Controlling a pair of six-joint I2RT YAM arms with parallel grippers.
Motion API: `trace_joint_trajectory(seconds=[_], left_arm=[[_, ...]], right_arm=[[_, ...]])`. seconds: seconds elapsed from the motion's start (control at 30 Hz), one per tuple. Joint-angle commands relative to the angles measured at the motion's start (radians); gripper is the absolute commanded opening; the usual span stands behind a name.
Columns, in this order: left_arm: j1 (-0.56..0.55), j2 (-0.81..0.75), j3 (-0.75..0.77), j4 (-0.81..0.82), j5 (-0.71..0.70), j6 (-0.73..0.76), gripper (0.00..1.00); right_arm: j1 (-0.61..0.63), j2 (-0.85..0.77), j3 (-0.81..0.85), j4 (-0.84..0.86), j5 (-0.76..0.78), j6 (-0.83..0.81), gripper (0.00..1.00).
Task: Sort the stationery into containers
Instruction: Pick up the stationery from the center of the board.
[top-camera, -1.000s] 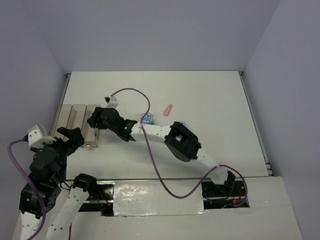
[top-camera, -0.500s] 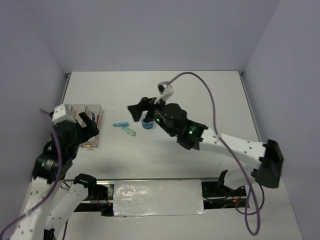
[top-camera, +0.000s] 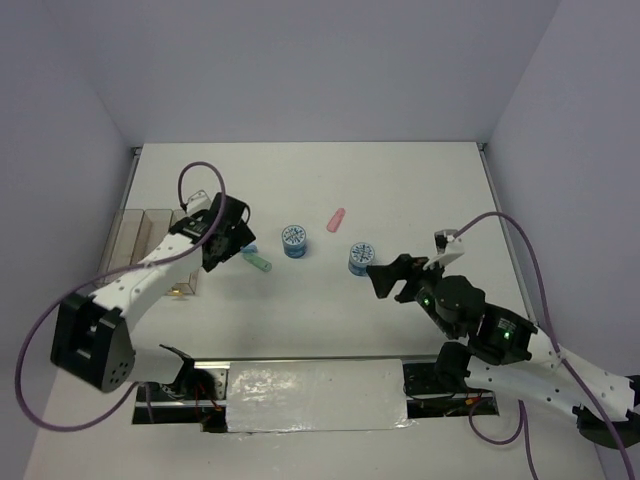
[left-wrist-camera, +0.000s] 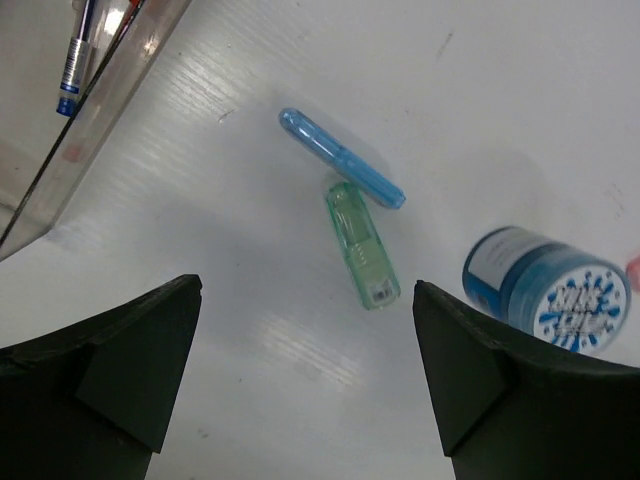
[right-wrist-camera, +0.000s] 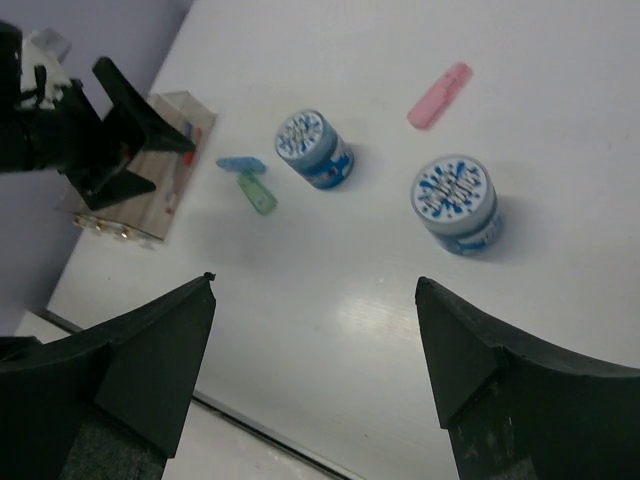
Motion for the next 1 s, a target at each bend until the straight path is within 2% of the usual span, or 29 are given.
trace_joint_trajectory(seconds=[0.0,0.13,0.3,0.57,0.73,0.97], left_arm=[[-0.002,0.096,0.064,-0.001,-0.102,-0.208,0.99],[-0.002,0.190,0.122,-0.018,-0.144,-0.282,0.99],[-0.002,0.316,0.190,-0.021,-0.135,-0.290,0.99],[0.013,0.408,0.147,0.115,-0.105,-0.291,0.96],[0.018,0.487,0.190,0.094,-0.108,-0.296,0.92],[0.036,0.523,0.150,0.124,-0.108,-0.317,0.88]], right_arm=[[0.004,-0.053,-0.077,-0.109,-0.010,0.043,0.88],[0.004,-0.087,-0.125,-0.102,-0.036,0.039,0.88],[0.004,-0.042,-0.122,-0.070,-0.062,0.010,0.88],[0.003,0.035,-0.131,0.047,-0.099,-0.032,0.88],[0.004,0.100,-0.128,0.081,-0.140,-0.041,0.88],[0.004,0.087,-0.133,0.081,-0.131,-0.044,0.88]])
